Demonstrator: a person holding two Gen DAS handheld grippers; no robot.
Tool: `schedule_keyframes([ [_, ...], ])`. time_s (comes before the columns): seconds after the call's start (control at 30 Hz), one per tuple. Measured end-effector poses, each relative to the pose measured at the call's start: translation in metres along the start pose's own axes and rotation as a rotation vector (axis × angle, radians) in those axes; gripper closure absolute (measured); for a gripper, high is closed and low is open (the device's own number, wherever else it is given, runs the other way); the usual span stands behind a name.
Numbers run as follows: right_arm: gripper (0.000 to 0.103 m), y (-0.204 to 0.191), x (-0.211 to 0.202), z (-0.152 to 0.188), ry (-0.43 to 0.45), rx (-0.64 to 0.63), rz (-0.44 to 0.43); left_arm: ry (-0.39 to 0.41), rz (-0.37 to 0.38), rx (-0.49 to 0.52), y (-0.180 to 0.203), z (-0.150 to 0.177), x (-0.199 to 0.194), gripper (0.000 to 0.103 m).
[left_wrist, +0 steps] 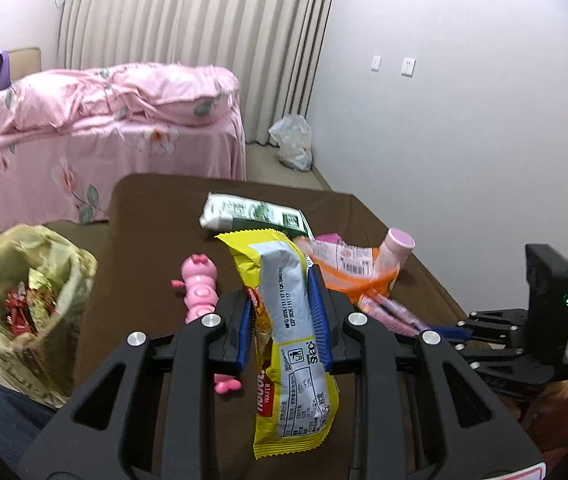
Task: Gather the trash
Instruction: 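Grasp the pink candy stick with the right gripper while the left gripper grasps the yellow-white bag, then carry the pink candy stick and yellow-white bag over the yellow trash bag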
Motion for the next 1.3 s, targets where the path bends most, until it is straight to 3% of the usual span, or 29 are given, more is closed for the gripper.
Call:
schedule_keyframes([
  [0.4, 0.088, -0.039, -0.017, -0.111, 0.178, -0.098, 0.008, 0.223, -0.084, 0.061, -0.038, -0.053, -0.065, 0.079],
  [0.63, 0.088, -0.085, 0.012, -0.169, 0.199, -0.207, -0.012, 0.293, -0.217, -0.034, -0.123, -0.078, -0.091, 0.079],
  [0.87, 0.088, -0.132, 0.054, -0.201, 0.180, -0.300, -0.074, 0.346, -0.327, -0.167, -0.212, -0.074, -0.100, 0.079],
  [1.1, 0.088, -0.158, 0.119, -0.220, 0.117, -0.348, -0.133, 0.349, -0.459, -0.324, -0.297, -0.055, -0.082, 0.079],
  [1.2, 0.088, -0.167, 0.145, -0.227, 0.088, -0.360, -0.155, 0.322, -0.455, -0.412, -0.317, -0.047, -0.065, 0.079],
  [1.3, 0.088, -0.176, 0.176, -0.238, 0.054, -0.362, -0.193, 0.244, -0.439, -0.442, -0.326, -0.040, -0.040, 0.079],
])
Point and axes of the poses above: each gripper's, at about its wrist camera, not at the fingertips, and x roughly the way its jaws point, y to its right, z to its underside, the point moved 5 cm from there along x, roughly the way its jaws point, and after that the axes turned 10 degrees about -x, right-handed, at the moved point
